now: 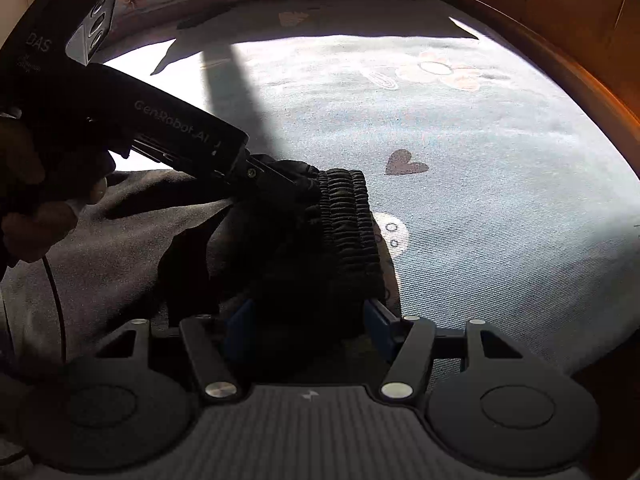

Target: Fold clothes

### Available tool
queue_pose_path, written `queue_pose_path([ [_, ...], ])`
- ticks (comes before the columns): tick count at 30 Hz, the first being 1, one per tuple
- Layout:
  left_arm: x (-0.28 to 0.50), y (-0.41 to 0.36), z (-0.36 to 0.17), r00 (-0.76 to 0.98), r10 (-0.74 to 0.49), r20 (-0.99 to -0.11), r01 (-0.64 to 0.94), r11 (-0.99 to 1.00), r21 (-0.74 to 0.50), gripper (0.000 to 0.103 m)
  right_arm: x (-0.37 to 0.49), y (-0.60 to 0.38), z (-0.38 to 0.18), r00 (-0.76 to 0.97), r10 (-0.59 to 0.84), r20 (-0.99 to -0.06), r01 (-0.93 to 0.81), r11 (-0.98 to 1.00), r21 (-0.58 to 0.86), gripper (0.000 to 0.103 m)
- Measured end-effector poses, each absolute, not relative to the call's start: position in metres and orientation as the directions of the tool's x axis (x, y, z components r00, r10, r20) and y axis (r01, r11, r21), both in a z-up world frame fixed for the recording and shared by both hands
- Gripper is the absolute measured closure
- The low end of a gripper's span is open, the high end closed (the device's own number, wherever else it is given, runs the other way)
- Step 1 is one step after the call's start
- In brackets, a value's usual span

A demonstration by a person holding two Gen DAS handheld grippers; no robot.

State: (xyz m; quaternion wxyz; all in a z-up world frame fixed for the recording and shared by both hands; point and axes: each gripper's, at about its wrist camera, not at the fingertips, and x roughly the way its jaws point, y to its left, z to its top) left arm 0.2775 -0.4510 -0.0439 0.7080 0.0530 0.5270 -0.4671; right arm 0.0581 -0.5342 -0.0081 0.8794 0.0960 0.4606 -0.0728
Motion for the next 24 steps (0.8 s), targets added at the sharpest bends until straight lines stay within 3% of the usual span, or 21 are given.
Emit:
queue_pose_path([
  [5, 0.271, -0.459, -0.038, -0.035, -0.629, -0.776, 0.732, 0.513, -0.449, 0.028, 0.056, -0.519, -0.005, 0.605, 0.063, -0.794, 0.114, 0.980, 0.164, 0.039],
  [12, 0.277, -0.493, -0.080, -0.038, -0.566, -0.824, 0.714, 0.561, -0.419, 0.025, 0.068, -0.507, -0.037, 0.520, 0.100, -0.848, 0.131, 0.972, 0.195, 0.040],
  [24, 0.271, -0.440, -0.033, 0.009, -0.527, -0.850, 0.688, 0.620, -0.378, 0.024, 0.070, -0.489, -0.016, 0.568, 0.205, -0.797, 0.065, 0.954, 0.291, 0.040],
])
